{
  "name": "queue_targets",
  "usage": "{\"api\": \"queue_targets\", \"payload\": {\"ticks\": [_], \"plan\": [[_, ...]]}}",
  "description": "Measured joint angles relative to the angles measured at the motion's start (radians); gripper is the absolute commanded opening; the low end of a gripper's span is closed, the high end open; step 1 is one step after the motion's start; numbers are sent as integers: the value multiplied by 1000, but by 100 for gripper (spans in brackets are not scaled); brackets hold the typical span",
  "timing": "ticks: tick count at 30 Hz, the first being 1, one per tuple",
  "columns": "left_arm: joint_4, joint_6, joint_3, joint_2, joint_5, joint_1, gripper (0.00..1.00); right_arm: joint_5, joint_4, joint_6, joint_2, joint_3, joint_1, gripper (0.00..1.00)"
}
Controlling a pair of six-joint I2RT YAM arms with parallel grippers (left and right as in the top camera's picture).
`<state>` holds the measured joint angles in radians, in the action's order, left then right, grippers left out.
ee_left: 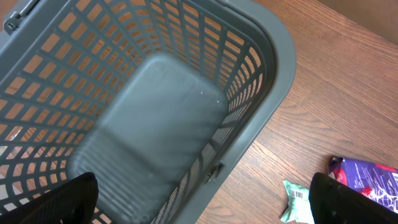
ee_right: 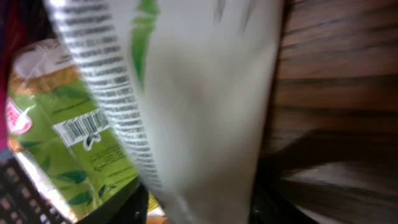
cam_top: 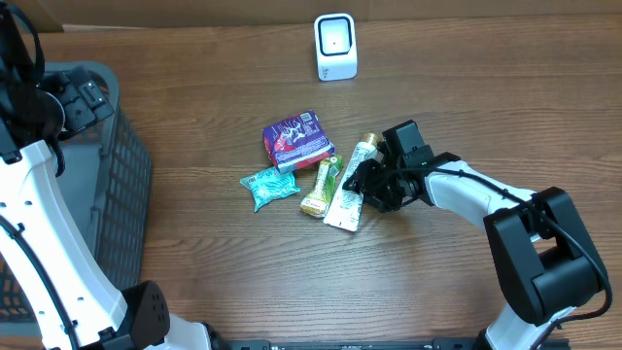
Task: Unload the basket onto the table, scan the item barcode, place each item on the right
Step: 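Grasp the white tube with the right gripper and lift it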
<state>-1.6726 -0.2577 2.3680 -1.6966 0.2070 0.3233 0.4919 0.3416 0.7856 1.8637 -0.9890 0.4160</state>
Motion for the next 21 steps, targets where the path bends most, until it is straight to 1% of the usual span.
{"api": "queue_targets", "payload": {"ticks": [6,7,8,15,21], "plan": [[0,0,0,0,0,0,100,-10,-10,1,0,4,0,19],[0,0,0,0,0,0,100,-8,-18,2,0,4,0,10],[0,0,0,0,0,0,99,-5,-29,0,0,4,0,4],[0,0,0,0,0,0,100,18,-39,-22,-8,3,-6,4],[0,0,0,0,0,0,99,77,49,-130,-10,-5,-45,4]]}}
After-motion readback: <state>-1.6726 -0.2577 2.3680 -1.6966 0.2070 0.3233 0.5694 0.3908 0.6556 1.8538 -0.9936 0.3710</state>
